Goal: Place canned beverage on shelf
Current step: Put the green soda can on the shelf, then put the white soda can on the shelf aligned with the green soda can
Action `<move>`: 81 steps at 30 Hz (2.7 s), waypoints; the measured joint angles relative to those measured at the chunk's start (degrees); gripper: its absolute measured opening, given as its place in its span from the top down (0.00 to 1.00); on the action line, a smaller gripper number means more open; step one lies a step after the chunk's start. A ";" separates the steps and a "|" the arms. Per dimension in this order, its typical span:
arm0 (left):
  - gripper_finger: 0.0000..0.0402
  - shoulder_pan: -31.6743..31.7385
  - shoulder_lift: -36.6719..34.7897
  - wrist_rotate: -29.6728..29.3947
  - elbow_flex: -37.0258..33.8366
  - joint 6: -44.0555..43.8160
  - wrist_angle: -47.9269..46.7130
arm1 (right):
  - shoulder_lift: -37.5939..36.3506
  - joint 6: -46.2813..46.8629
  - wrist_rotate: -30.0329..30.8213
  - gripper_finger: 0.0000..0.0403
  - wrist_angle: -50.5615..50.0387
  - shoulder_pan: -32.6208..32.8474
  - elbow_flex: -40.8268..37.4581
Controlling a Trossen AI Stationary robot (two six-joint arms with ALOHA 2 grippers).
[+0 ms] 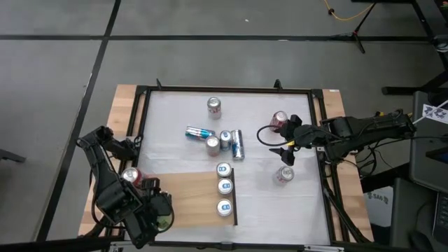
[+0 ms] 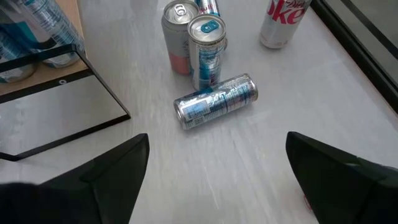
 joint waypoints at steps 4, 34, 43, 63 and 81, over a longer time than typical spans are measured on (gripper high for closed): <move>0.24 0.00 0.04 -0.05 -0.02 0.02 0.00 | 0.00 0.00 0.00 0.09 0.00 0.00 0.00; 0.20 0.41 -0.26 2.03 -0.17 -0.15 -0.07 | 0.00 -0.01 0.01 0.09 0.00 0.00 0.00; 0.20 1.38 -2.14 1.86 -0.07 -0.46 0.07 | 0.00 -0.02 0.02 0.09 0.01 0.00 0.01; 0.20 3.46 -2.38 4.98 -0.07 1.51 3.00 | 0.00 -0.02 0.02 0.09 0.00 0.00 0.01; 0.20 11.17 -6.71 4.72 0.00 10.45 4.09 | -0.01 0.00 0.03 0.09 -0.02 0.00 0.01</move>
